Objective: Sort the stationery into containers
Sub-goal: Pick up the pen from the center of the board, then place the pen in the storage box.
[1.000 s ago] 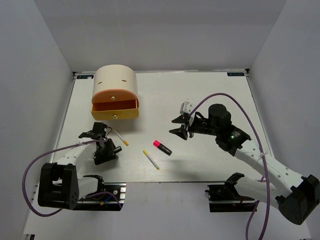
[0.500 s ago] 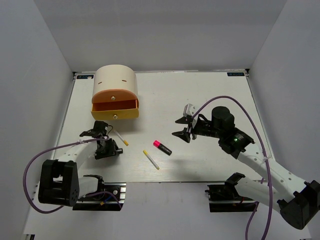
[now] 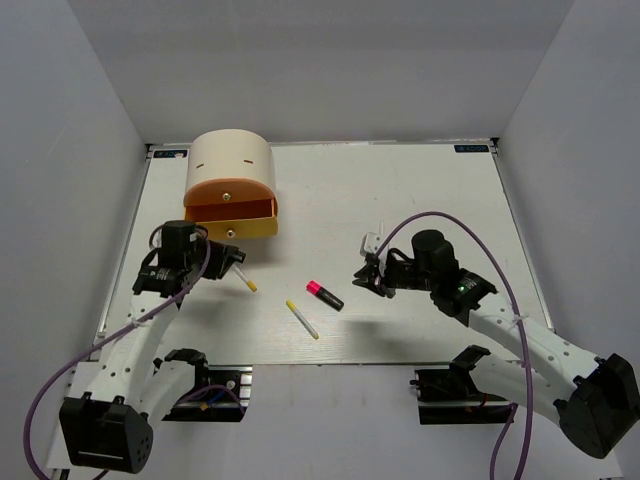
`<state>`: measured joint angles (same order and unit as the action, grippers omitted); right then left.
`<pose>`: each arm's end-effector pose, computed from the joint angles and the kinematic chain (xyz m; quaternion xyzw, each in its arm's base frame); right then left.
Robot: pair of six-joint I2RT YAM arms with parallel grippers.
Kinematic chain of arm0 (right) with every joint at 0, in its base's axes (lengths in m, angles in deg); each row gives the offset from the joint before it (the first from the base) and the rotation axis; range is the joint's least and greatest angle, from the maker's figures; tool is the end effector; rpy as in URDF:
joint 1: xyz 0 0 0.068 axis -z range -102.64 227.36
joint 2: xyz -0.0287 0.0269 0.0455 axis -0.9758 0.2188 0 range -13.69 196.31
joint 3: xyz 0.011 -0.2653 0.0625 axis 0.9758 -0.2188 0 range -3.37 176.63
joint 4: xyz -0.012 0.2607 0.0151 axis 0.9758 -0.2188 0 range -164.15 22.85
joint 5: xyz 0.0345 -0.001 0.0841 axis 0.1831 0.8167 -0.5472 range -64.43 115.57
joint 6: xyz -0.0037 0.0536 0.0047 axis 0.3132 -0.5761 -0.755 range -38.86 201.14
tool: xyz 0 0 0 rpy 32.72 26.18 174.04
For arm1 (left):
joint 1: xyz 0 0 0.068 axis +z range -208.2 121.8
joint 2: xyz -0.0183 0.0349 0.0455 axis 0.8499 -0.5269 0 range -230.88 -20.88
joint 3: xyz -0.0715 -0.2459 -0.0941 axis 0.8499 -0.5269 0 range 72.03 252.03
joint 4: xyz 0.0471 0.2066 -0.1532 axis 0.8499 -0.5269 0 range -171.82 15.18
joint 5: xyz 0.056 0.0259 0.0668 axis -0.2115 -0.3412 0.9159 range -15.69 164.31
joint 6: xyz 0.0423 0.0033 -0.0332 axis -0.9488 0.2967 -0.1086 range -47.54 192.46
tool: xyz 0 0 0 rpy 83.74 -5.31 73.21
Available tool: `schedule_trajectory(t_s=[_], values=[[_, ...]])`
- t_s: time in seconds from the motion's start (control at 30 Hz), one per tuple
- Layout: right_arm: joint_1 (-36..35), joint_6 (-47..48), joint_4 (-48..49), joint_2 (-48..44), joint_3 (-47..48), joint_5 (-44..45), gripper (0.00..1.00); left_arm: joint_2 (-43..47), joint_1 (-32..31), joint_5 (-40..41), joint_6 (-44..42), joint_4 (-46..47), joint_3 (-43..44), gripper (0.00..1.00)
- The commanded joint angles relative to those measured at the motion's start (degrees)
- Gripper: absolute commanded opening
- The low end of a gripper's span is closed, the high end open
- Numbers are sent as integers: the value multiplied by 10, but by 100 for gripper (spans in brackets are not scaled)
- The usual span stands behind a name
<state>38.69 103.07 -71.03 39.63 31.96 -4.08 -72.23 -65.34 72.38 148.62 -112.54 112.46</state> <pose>0.1539 0.1457 0.2675 -0.5278 0.6191 0.2885 0.5049 0.1779 -0.0234 0.2500 -0.5251 0.7742 -0.2464 0.2535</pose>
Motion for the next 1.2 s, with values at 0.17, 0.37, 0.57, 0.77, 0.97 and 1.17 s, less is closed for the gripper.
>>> schedule_trajectory(t_s=[0.17,0.37,0.57,0.77,0.97,1.17], values=[[2,18,13,13,-18,17,32,-37,-2,-75,-48,138,77,0],[1,19,15,8,-33,20,33,-61,-2,-75,-34,196,121,0],[3,19,22,6,-38,20,41,-84,-2,-37,6,178,122,1],[2,17,22,6,-38,27,48,-96,-2,-42,42,157,117,17],[3,14,28,9,-41,19,49,-96,-2,-25,64,168,111,26],[2,20,28,14,-36,20,53,-123,-2,-25,74,179,117,44]])
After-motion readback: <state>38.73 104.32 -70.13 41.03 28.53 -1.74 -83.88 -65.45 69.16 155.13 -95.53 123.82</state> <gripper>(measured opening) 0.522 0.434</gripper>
